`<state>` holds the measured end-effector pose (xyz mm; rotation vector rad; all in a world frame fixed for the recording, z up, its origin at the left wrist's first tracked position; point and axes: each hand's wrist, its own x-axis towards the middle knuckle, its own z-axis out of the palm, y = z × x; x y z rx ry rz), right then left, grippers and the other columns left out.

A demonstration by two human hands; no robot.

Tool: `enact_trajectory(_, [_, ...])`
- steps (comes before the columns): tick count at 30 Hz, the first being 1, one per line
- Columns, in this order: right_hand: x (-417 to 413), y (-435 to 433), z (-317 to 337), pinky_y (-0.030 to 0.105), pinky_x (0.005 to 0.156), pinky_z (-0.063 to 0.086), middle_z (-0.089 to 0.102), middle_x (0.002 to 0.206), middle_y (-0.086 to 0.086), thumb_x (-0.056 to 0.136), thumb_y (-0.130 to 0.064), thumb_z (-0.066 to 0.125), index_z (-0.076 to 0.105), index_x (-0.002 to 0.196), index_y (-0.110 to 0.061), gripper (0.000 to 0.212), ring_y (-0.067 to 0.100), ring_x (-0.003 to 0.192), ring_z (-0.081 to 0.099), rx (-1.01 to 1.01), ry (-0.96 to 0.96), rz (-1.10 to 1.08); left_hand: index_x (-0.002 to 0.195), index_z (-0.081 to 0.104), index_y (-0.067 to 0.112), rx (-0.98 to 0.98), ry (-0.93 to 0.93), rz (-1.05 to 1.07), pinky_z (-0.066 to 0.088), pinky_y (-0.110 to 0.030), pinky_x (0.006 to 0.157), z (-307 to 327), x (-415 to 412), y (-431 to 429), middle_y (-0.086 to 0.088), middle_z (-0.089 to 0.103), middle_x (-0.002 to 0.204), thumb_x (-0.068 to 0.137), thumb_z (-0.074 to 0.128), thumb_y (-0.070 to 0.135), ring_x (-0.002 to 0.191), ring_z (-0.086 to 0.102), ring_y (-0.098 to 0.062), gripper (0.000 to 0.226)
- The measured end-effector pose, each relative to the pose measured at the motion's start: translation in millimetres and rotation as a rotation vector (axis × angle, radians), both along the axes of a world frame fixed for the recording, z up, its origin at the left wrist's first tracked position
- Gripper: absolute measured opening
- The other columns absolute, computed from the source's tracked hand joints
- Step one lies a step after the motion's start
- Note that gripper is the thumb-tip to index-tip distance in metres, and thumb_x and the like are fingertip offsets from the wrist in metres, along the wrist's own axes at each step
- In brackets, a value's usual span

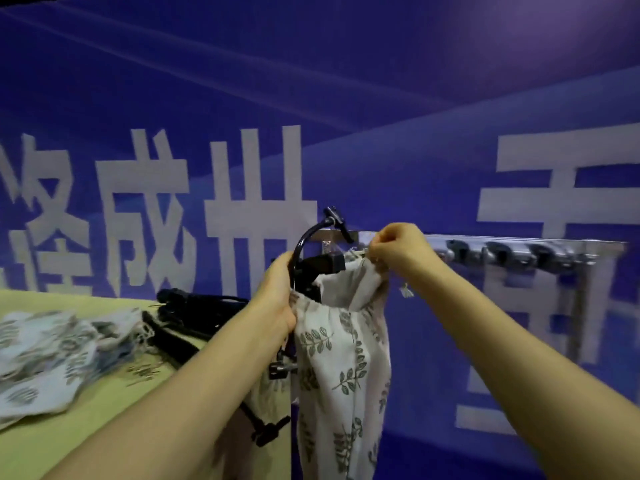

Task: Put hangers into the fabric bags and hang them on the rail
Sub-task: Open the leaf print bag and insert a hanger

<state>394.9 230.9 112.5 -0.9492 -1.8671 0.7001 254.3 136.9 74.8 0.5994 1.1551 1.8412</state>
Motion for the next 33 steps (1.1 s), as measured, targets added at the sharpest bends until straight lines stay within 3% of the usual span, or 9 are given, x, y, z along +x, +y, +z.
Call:
enact_trajectory(3, [-2.7,23.4,-9.9,0.022,0.050,0.038,0.051,0.057,0.008,0.083,-0.001,0.056,0.056,0.061,-0.010,0.024,0.016,0.052,0.045,-0.045,0.039,-0.004,0.076,0.064,0.009,-0.004,-0.049,0.032,0.051,-0.033,0.058,-16.0,1.7,21.7,-0.008,0.064,0.049,0.092,0.049,0.037,0.056,0.062,-0.025,0.036])
enact_trajectory(6, [-9.5,44.5,-11.5,0.023,0.051,0.038,0.052,0.064,0.009,0.086,0.001,0.058,0.059,0.068,-0.010,0.021,0.016,0.057,0.044,-0.186,0.224,0.090,0.073,0.058,0.008,-0.021,-0.087,0.070,0.047,-0.024,0.043,-29.3,-5.2,40.6,-0.006,0.060,0.038,0.094,0.048,0.034,0.034,0.060,-0.018,0.035])
enact_trajectory(10, [-27.6,72.3,-10.9,0.020,0.049,0.040,0.055,0.068,0.008,0.090,0.002,0.055,0.060,0.079,-0.011,0.017,0.016,0.056,0.047,-0.349,0.446,0.196,0.084,0.061,0.005,-0.056,-0.157,0.122,0.049,-0.034,0.058,-42.0,-24.8,69.6,-0.014,0.063,0.066,0.093,0.049,0.038,0.059,0.062,-0.026,0.035])
enact_trajectory(14, [-43.5,101.4,-8.5,0.019,0.046,0.043,0.057,0.071,0.006,0.091,0.002,0.052,0.059,0.084,-0.010,0.015,0.017,0.059,0.052,-0.375,0.554,0.207,0.090,0.061,0.002,-0.081,-0.205,0.152,0.052,-0.040,0.070,-57.1,-48.7,104.3,-0.018,0.063,0.077,0.091,0.050,0.039,0.067,0.061,-0.030,0.038])
enact_trajectory(19, [-59.0,136.1,-8.1,0.020,0.048,0.043,0.055,0.068,0.002,0.090,-0.002,0.056,0.061,0.097,-0.007,0.010,0.012,0.053,0.048,-0.195,0.395,0.061,0.107,0.063,0.005,-0.086,-0.227,0.130,0.053,-0.050,0.089,-67.4,-61.6,150.2,-0.022,0.068,0.103,0.087,0.054,0.042,0.091,0.067,-0.037,0.043])
enact_trajectory(23, [-69.6,165.0,-9.6,0.019,0.048,0.043,0.055,0.069,0.000,0.090,-0.005,0.058,0.061,0.090,-0.010,0.006,0.011,0.055,0.049,-0.122,0.313,-0.013,0.111,0.062,0.006,-0.108,-0.279,0.110,0.052,-0.052,0.090,-79.7,-67.6,188.4,-0.022,0.068,0.106,0.080,0.057,0.048,0.095,0.067,-0.037,0.053])
enact_trajectory(27, [-77.1,190.7,-19.8,0.027,0.061,0.049,0.060,0.073,-0.002,0.088,-0.005,0.059,0.060,0.078,-0.017,0.016,0.016,0.068,0.058,-0.048,0.238,-0.085,0.108,0.064,0.007,-0.171,-0.282,0.118,0.054,-0.056,0.084,-112.6,-82.7,236.8,-0.022,0.069,0.102,0.053,0.065,0.057,0.091,0.068,-0.039,0.074])
enact_trajectory(31, [-78.4,196.9,-32.0,0.011,0.050,0.043,0.059,0.074,-0.006,0.088,-0.004,0.053,0.061,0.084,-0.016,0.015,0.011,0.064,0.058,0.061,0.159,-0.158,0.120,0.060,0.009,-0.178,-0.275,0.078,0.052,-0.054,0.090,-117.0,-69.2,243.7,-0.022,0.067,0.109,0.074,0.056,0.053,0.096,0.066,-0.039,0.064])
enact_trajectory(33, [-79.0,194.0,-36.4,0.015,0.053,0.041,0.060,0.075,-0.005,0.087,-0.002,0.052,0.063,0.087,-0.013,0.016,0.013,0.066,0.057,0.141,0.127,-0.175,0.122,0.059,0.007,-0.185,-0.278,0.069,0.052,-0.053,0.090,-116.1,-63.0,242.5,-0.024,0.066,0.110,0.084,0.052,0.049,0.096,0.066,-0.039,0.057])
